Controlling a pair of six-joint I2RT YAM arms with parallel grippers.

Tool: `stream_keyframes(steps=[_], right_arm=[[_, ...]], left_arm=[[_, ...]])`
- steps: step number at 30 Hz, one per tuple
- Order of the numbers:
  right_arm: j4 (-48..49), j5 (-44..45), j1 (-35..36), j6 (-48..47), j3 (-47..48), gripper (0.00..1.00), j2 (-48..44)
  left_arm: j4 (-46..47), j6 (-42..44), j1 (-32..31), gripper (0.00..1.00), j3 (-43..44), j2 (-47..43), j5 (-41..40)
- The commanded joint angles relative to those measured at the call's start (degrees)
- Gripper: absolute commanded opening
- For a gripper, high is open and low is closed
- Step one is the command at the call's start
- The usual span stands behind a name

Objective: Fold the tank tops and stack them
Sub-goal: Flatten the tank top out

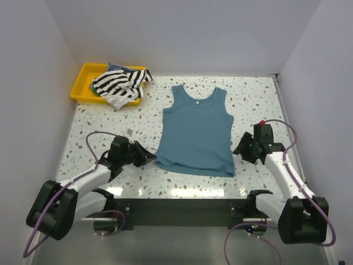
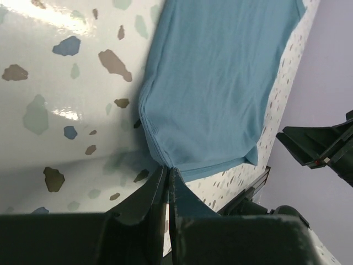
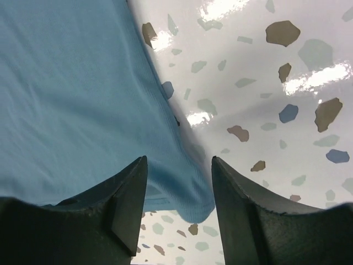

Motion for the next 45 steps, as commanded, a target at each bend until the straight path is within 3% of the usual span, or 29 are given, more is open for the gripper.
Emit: stream_keyframes(steps=[1, 3, 5, 11, 16, 19, 21, 27, 35, 45], right_arm=[[-5.5, 3.9, -0.1, 2.0, -0.6, 0.54, -5.8], [-6.8, 2.4, -0.1, 2.9, 0.6, 0.55, -7.2], [-8.1, 1.8, 0.1, 2.8, 1.0, 0.55, -7.6], [-7.5, 4.2, 5.2, 6.7, -1.4, 0.51, -9.0], [-1.7, 12.4, 9.0, 8.1, 1.6, 0.50, -0.6], [2.4, 14.5, 8.9, 6.3, 8.1, 0.49, 6.4], [4.6, 14.5, 8.9, 5.2, 12.9, 0.45, 14.0], [8.4, 16.8, 8.8, 1.6, 25.3, 0.45, 32.5], [1.0, 18.7, 6.6, -3.7, 48.8, 0.43, 54.7], [-8.1, 20.7, 4.0, -9.3, 78.7, 0.46, 72.3]], left_arm=[[-5.3, 1.5, -0.1, 0.13, 1.8, -4.7, 0.8], [-7.1, 2.9, -0.1, 0.17, 3.0, -5.5, 1.5], [-9.4, 5.0, -0.1, 0.31, 5.0, -5.3, 2.2], [-15.8, 10.6, -0.1, 0.38, 10.1, -6.1, -1.6], [-12.3, 14.1, -0.7, 0.34, 18.8, 5.0, -4.4], [-8.1, 13.8, -1.4, 0.31, 24.9, 13.6, -4.3], [-9.2, 14.1, -2.4, 0.29, 29.1, 20.2, -5.3], [-12.7, 14.9, -3.2, 0.29, 43.5, 36.2, -10.9], [-19.5, 16.8, -2.7, 0.27, 66.0, 59.4, -14.2], [-23.6, 16.7, 0.5, 0.30, 87.6, 74.6, -10.1]])
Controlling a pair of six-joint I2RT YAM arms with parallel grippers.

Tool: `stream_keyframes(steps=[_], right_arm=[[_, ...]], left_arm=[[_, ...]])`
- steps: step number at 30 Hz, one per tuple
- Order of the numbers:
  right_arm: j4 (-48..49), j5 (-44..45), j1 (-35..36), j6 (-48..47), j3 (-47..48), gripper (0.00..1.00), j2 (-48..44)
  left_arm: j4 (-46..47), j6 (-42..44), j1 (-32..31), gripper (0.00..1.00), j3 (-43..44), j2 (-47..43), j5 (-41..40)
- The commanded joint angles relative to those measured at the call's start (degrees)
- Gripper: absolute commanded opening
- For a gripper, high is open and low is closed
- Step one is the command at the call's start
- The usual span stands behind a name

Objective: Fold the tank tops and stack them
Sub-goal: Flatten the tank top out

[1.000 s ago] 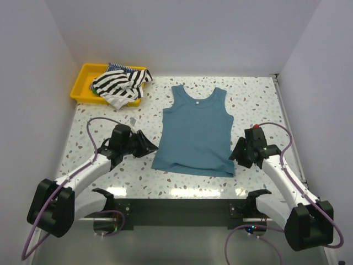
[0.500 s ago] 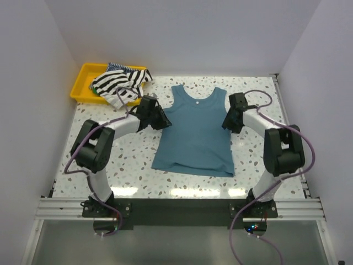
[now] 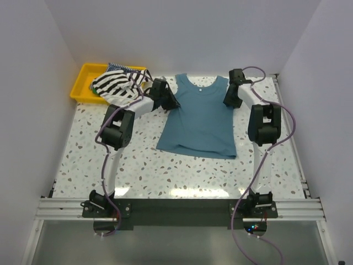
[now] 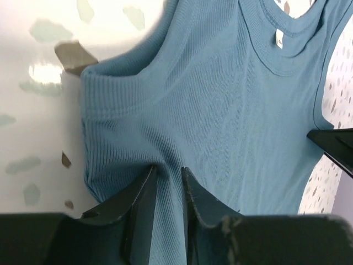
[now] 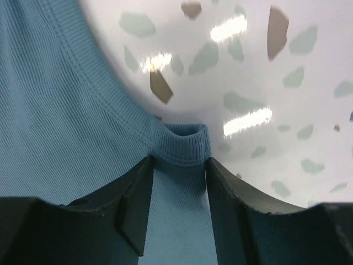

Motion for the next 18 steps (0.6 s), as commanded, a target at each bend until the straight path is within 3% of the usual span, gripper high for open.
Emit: stream_keyframes(steps=[1, 5, 9, 12, 13, 15, 18], right_arm=[[-4.7, 2.1, -0.1, -3.2, 8.0, 0.47, 2.5], [-6.9, 3.6, -0.3, -3.9, 10.7, 0.61, -0.4], [-5.9, 4.7, 0.5, -2.6, 0.8, 0.64, -14.4], [-3.8, 5.3, 1.8, -0.3, -14.3, 0.61, -23.9], [-1.8, 4.9, 2.2, 0.2, -23.2, 0.60, -30.6], [-1.3, 5.3, 3.5, 2.0, -30.9, 0.53, -36.8], [-1.0, 3.7, 4.1, 4.7, -44.1, 0.52, -47.2]], left_arm=[[-5.6, 1.8, 1.9, 0.30, 4.3, 4.4, -0.3], [-0.7, 2.1, 2.8, 0.39, 1.9, -1.0, 2.7], [3.5, 3.6, 2.9, 0.52, -3.1, -8.6, 4.3], [4.4, 3.0, 2.7, 0.52, -8.5, -16.3, 4.1], [4.0, 1.3, 2.6, 0.51, -13.6, -18.6, 3.5], [3.6, -0.5, 1.3, 0.46, -23.6, -26.3, 0.8], [3.7, -3.3, -0.9, 0.42, -37.3, -37.1, -3.5]])
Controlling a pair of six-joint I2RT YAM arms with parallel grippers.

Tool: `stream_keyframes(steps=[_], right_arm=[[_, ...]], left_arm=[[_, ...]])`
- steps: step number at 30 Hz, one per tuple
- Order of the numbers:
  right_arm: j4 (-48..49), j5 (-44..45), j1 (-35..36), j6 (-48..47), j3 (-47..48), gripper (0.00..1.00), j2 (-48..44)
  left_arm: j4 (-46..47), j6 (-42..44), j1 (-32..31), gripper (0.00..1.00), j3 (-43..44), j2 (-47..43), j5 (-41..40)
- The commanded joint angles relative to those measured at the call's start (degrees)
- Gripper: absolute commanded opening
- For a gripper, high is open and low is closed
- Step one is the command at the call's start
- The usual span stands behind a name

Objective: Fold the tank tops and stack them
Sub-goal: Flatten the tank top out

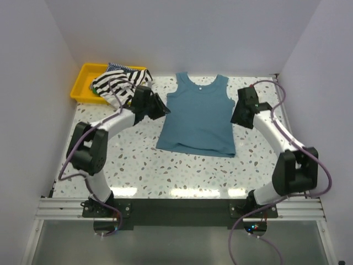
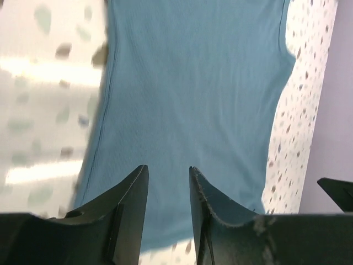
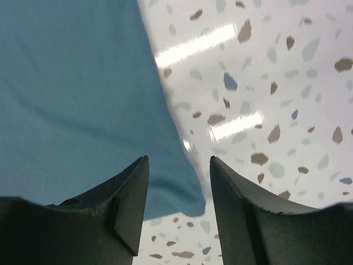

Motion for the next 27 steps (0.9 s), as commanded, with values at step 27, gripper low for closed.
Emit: stream_keyframes(steps=[27], right_arm=[[3.6, -0.6, 2.4, 16.5, -33.5, 0.43, -24.3]], left_arm=[[-13.5, 13.2, -10.5, 0.41, -17.6, -12.8, -19.7]])
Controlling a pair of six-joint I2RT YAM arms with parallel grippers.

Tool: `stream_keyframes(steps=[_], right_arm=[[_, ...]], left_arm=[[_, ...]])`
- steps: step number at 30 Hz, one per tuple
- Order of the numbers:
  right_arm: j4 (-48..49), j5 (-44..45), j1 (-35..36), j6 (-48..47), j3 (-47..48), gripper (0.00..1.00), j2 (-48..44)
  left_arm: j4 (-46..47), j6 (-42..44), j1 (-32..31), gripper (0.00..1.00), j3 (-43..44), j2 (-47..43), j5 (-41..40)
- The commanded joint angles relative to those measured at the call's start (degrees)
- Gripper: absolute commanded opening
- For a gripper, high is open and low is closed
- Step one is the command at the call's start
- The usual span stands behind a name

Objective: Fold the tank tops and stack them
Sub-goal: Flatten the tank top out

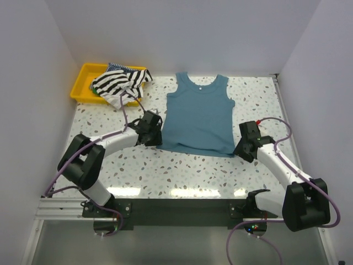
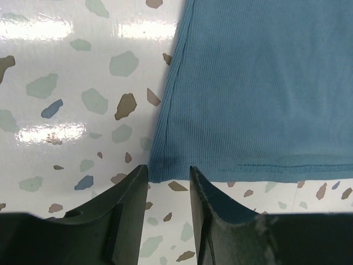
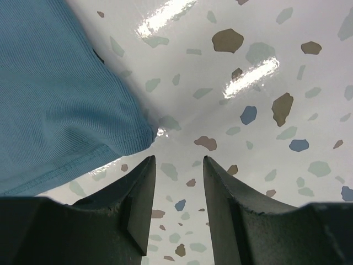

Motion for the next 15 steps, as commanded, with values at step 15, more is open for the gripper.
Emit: stream_keyframes(steps=[15], right_arm=[[8.4, -0.8, 0.3, 2.7, -2.2, 0.48, 2.5]], left_arm=[[-2.0, 1.1, -0.9, 0.25, 4.9, 5.6, -8.2]])
